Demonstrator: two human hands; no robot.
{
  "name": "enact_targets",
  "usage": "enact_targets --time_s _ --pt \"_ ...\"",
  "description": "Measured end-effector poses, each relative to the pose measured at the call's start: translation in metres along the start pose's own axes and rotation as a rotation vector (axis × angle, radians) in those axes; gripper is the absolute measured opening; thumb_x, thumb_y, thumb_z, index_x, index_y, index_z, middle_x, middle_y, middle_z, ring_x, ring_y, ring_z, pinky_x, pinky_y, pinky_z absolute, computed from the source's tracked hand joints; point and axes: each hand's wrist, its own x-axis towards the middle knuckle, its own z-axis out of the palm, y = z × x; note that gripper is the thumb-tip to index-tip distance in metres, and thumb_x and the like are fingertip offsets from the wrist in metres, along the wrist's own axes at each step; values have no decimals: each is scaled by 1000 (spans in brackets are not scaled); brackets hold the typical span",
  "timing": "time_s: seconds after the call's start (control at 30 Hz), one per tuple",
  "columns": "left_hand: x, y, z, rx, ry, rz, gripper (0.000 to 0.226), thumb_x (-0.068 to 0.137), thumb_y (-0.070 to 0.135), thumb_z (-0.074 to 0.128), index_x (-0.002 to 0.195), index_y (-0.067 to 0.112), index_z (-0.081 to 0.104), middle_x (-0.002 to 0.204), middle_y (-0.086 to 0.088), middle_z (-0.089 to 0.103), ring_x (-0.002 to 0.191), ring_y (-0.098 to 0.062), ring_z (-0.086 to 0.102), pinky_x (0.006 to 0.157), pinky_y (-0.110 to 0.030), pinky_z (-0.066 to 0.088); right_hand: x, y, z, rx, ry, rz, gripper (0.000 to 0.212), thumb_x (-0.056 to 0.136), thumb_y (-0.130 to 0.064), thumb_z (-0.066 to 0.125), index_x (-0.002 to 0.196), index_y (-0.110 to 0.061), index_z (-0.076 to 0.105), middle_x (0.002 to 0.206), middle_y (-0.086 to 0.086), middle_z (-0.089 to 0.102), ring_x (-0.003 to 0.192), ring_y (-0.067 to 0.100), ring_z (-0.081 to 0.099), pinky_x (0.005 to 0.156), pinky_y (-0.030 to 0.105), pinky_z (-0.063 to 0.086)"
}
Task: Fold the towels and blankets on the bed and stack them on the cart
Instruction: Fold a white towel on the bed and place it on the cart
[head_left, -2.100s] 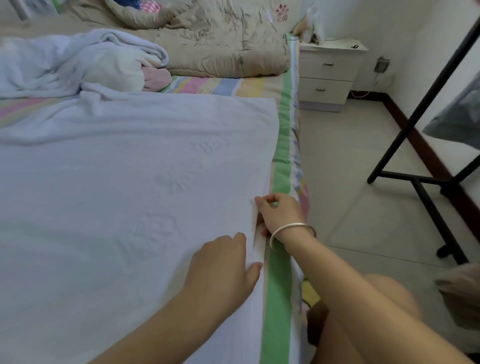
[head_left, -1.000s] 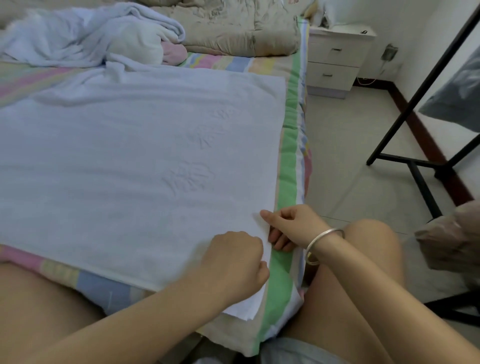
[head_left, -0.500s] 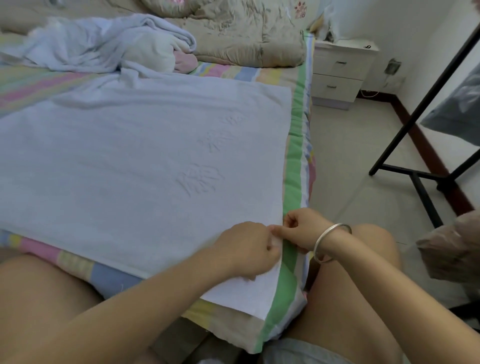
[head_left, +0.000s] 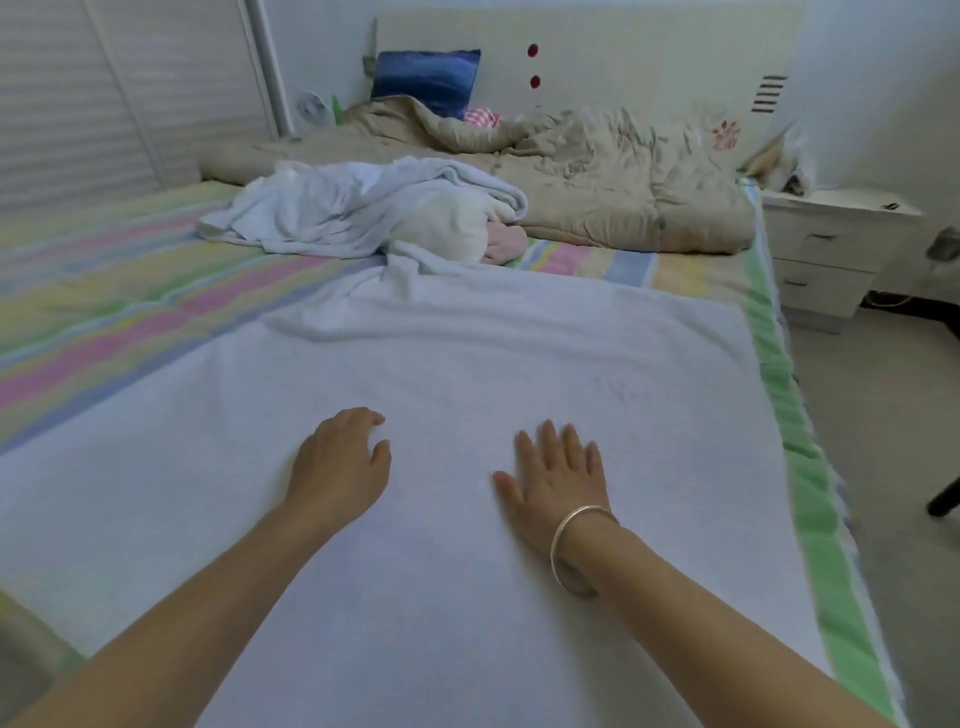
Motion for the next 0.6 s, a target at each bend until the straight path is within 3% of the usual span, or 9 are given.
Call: enact_targets --time_s 0.17,0.4,0.6 --pt "99 -40 -5 67 -54 -11 45 101 32 43 144 20 42 157 3 30 143 -16 28 116 -31 24 100 -60 5 16 -8 -54 68 98 -56 11 154 -21 -6 160 6 -16 146 25 -19 118 46 -11" --pt "208 -71 0 121 -92 101 48 102 36 40 148 24 36 159 5 23 146 -14 21 118 -30 20 205 -114 5 -5 35 -92 76 88 -59 -2 154 -21 -7 160 6 -17 145 24 -22 117 46 -13" --pt "279 -101 3 193 -75 198 48 102 39 35 149 26 36 160 5 23 147 -13 19 117 -29 18 276 -145 -2 36 50 -56 65 98 -56 10 154 -26 3 161 2 -11 147 22 -17 118 45 -12"
